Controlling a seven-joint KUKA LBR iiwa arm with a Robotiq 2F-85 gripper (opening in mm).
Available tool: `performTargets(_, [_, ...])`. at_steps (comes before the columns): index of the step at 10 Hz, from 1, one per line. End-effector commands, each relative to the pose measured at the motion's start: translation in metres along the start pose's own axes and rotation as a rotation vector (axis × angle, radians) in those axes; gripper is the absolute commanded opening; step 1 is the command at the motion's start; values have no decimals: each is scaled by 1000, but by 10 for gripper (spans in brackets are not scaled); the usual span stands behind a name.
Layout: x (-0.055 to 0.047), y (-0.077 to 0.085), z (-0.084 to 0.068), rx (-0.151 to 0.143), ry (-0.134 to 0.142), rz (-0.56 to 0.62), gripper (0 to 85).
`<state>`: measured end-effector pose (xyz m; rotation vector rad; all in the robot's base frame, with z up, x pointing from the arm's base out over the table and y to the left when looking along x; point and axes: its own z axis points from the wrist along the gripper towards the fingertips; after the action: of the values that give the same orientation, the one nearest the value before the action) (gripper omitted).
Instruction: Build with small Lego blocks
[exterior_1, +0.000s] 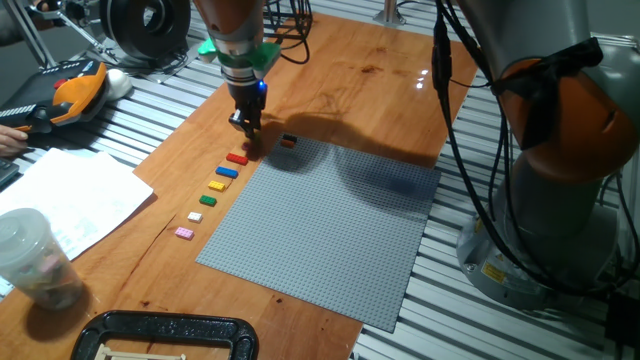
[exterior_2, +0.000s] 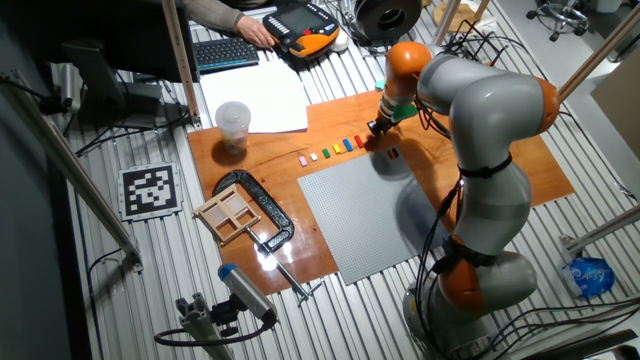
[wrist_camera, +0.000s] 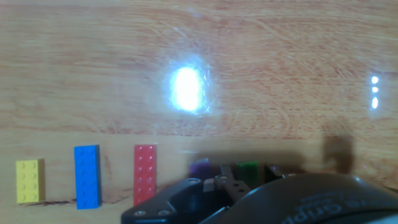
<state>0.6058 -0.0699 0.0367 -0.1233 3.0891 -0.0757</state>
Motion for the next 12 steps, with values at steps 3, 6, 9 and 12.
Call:
performTargets(3, [0, -1, 4, -4, -5, -4, 340])
performTargets(6, [1, -2, 7, -8, -10, -3, 340])
performTargets(9, [2, -1, 9, -11, -12, -1, 340])
performTargets(12, [2, -1, 9, -8, -10, -6, 170])
